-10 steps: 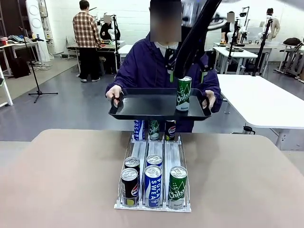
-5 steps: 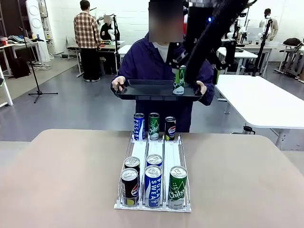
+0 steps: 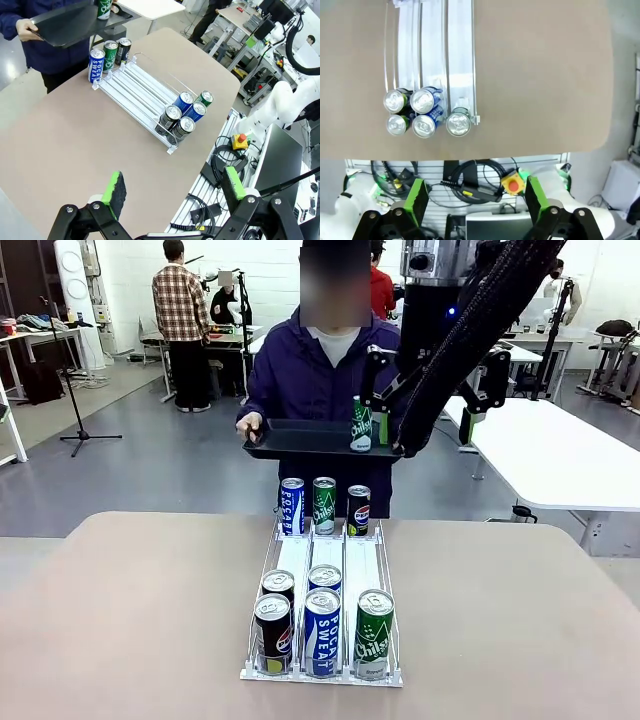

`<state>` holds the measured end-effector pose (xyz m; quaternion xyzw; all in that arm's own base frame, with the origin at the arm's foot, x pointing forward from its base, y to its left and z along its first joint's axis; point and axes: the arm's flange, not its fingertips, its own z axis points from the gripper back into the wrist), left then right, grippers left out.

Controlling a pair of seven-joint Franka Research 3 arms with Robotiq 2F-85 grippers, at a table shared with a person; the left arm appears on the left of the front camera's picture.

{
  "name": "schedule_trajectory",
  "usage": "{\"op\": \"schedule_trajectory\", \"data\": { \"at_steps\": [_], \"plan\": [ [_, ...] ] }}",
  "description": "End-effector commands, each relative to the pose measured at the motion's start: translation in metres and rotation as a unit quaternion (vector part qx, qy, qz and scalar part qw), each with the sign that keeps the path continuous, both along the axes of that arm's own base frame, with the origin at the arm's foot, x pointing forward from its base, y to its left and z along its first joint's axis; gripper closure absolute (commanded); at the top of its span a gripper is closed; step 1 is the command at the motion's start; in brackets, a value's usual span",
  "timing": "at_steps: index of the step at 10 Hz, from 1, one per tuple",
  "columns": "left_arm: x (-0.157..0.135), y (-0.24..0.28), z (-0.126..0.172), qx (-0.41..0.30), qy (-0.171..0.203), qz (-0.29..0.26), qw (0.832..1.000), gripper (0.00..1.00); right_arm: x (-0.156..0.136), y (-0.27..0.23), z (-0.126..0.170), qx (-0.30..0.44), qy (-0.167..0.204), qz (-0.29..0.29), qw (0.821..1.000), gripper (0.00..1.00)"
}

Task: Retrieve and hand over the desired beverage to the person.
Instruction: Place the picked can on the Handle tray extended by the person.

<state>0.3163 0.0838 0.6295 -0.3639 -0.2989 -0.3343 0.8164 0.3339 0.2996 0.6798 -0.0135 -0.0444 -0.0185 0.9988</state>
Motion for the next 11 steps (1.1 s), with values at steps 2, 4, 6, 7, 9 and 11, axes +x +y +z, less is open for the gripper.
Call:
{"op": "schedule_trajectory", "data": {
  "at_steps": [2,4,6,7,9,11],
  "plan": [
    [0.0,0.0,0.001,-0.008,-0.009,-0.005,1.0,0.0,0.003,0.002,0.004,0.0,-0.003,0.004,1.0,0.0],
    [0.0,0.0,0.001,-0.008,-0.009,-0.005,1.0,0.0,0.0,0.002,0.003,0.001,-0.003,0.001,1.0,0.0],
    [0.0,0.0,0.001,-0.008,-0.009,-0.005,1.0,0.0,-0.006,-0.088,0.026,0.089,-0.027,0.125,0.988,0.0],
    [0.0,0.0,0.001,-0.008,-0.009,-0.005,1.0,0.0,-0.006,-0.128,0.03,0.143,-0.048,0.154,0.976,0.0],
    [0.0,0.0,0.001,-0.008,-0.009,-0.005,1.0,0.0,-0.007,-0.199,0.032,0.223,-0.068,0.281,0.931,0.0],
    [0.0,0.0,0.001,-0.008,-0.009,-0.005,1.0,0.0,-0.012,-0.253,0.014,0.242,-0.119,0.336,0.902,0.0]
  ]
}}
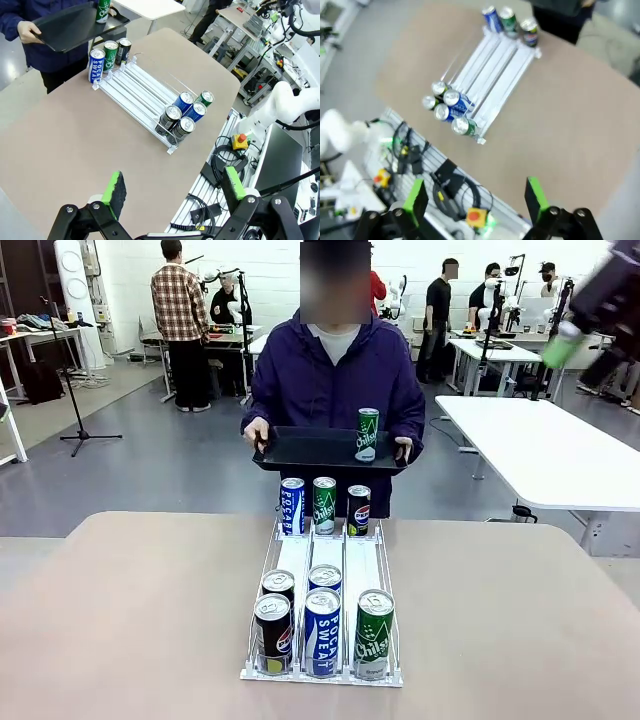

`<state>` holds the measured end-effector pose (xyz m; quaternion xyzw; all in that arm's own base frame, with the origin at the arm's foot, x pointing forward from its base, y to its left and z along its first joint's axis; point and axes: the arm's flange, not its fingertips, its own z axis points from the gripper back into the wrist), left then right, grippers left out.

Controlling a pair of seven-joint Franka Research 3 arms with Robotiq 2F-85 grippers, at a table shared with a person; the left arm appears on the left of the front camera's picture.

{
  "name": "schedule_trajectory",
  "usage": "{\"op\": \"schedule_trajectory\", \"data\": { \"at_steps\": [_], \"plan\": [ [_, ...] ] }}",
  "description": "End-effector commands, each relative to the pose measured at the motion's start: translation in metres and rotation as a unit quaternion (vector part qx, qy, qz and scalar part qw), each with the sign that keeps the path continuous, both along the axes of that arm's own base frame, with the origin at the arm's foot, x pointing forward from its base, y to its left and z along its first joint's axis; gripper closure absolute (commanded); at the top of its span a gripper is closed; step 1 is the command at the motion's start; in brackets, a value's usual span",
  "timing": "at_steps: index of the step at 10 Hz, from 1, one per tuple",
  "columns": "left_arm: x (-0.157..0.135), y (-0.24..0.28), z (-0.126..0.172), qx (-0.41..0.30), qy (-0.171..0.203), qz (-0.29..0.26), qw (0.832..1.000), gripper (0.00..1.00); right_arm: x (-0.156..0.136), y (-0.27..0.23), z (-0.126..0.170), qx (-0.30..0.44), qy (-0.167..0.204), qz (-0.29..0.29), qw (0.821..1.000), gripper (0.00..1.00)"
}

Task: Retrieve and hand over the desired beverage to the person.
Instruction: Place the picked can on the Handle tray extended by the person.

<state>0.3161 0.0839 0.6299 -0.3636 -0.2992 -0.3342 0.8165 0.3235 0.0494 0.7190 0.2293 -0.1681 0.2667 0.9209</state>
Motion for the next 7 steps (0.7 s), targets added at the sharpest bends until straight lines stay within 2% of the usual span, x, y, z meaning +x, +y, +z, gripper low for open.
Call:
{"op": "schedule_trajectory", "data": {
  "at_steps": [1,2,5,7],
  "plan": [
    [0.0,0.0,0.0,-0.008,-0.009,-0.005,1.0,0.0,-0.01,-0.021,-0.036,-0.001,-0.025,0.061,0.998,0.0],
    [0.0,0.0,0.0,-0.008,-0.009,-0.005,1.0,0.0,-0.018,-0.036,-0.04,0.007,-0.051,0.051,0.997,0.0],
    [0.0,0.0,0.0,-0.008,-0.009,-0.005,1.0,0.0,-0.044,-0.066,-0.054,0.069,-0.086,-0.035,0.993,0.0],
    [0.0,0.0,0.0,-0.008,-0.009,-0.005,1.0,0.0,-0.062,-0.082,-0.065,0.085,-0.089,-0.05,0.991,0.0]
  ]
}}
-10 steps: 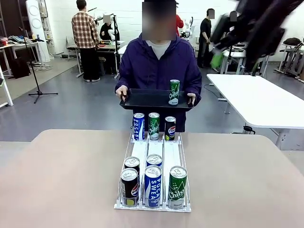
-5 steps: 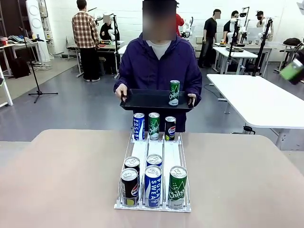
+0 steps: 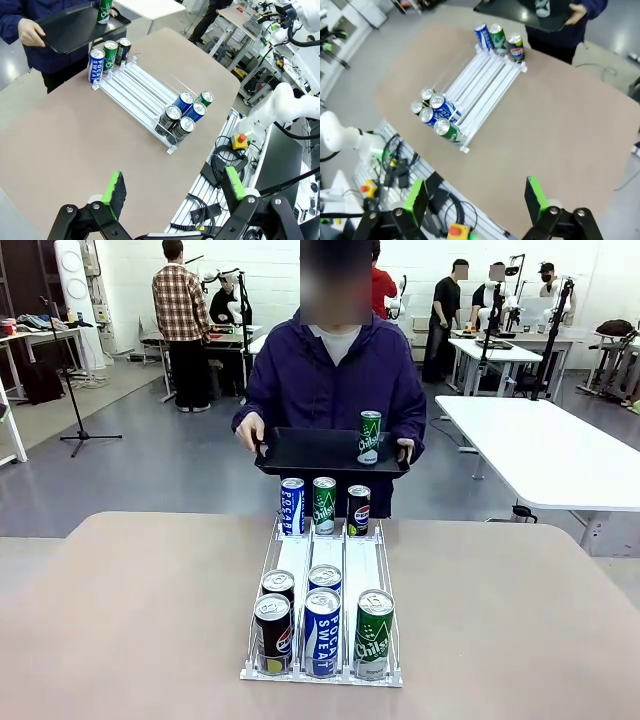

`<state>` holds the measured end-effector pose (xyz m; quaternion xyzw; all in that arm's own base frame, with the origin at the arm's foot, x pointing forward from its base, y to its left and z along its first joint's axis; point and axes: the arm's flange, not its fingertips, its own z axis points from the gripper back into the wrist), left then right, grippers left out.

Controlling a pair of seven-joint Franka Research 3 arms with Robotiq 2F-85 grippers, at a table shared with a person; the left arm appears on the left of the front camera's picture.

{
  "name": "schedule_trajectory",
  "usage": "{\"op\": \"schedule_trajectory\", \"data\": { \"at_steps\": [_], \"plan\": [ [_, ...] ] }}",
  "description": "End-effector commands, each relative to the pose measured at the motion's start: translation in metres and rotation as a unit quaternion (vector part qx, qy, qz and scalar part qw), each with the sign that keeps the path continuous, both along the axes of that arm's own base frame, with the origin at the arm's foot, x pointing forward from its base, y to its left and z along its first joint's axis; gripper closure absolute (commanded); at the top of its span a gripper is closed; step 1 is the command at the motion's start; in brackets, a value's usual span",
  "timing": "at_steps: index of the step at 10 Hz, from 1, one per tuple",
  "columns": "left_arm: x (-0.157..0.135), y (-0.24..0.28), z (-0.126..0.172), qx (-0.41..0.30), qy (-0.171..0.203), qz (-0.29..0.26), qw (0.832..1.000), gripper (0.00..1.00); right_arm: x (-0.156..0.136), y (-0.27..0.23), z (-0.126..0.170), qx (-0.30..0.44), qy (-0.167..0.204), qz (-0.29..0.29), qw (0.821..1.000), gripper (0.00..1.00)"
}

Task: Retrieve and hand over the desired beverage to the person.
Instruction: Place the picked can on the Handle tray extended by the person.

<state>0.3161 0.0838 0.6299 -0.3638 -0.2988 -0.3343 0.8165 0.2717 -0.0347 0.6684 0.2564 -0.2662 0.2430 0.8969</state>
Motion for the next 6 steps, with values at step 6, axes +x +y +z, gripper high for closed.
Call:
{"op": "schedule_trajectory", "data": {
  "at_steps": [6],
  "plan": [
    [0.0001,0.0002,0.0005,-0.008,-0.009,-0.005,1.0,0.0,-0.0183,-0.0114,-0.0092,0.019,-0.01,-0.021,1.0,0.0]
  ]
}}
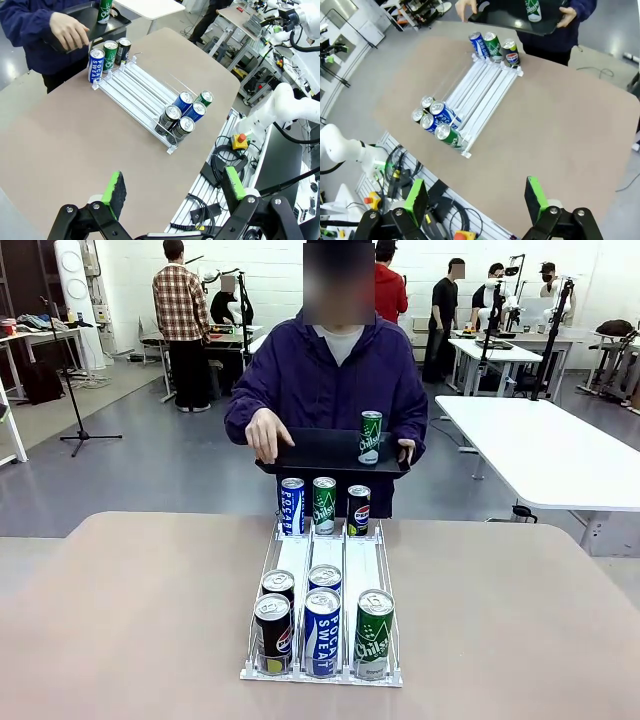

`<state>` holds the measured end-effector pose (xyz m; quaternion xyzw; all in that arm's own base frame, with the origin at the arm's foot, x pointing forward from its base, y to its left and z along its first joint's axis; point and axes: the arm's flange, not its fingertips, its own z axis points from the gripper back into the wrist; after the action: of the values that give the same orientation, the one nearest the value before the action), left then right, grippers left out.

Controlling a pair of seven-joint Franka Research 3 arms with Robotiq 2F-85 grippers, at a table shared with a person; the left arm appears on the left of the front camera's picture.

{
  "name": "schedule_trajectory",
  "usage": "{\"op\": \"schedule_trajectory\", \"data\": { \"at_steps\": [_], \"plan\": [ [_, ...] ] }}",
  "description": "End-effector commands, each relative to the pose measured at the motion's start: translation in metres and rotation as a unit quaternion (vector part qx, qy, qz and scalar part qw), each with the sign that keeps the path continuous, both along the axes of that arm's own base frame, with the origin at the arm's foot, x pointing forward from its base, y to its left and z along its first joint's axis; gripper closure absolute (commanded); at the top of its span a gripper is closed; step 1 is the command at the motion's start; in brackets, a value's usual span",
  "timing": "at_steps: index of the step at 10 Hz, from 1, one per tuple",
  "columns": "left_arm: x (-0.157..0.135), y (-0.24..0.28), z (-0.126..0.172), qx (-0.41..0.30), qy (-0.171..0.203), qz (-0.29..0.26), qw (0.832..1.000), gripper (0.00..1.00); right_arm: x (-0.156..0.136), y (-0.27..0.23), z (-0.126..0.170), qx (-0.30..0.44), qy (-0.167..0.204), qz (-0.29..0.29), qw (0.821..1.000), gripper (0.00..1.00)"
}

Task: Retrieve and hand over the desired beverage to the person.
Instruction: Place the picked can on the Handle tray extended by the person, then pick up another can of the same type that the person held from the Automatic Can Dispenser.

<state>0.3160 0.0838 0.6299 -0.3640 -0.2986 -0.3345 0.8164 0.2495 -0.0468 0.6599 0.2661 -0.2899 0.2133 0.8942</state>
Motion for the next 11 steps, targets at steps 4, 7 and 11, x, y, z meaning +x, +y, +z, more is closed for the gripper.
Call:
{"op": "schedule_trajectory", "data": {
  "at_steps": [4,7,11],
  "plan": [
    [0.0002,0.0003,0.0005,-0.008,-0.009,-0.005,1.0,0.0,0.0039,0.0007,-0.0007,-0.004,0.002,0.009,1.0,0.0],
    [0.0002,0.0003,0.0005,-0.008,-0.009,-0.005,1.0,0.0,0.0039,0.0007,-0.0007,-0.004,0.002,0.009,1.0,0.0],
    [0.0002,0.0003,0.0005,-0.008,-0.009,-0.005,1.0,0.0,0.0039,0.0007,-0.0007,-0.004,0.002,0.009,1.0,0.0]
  ]
}}
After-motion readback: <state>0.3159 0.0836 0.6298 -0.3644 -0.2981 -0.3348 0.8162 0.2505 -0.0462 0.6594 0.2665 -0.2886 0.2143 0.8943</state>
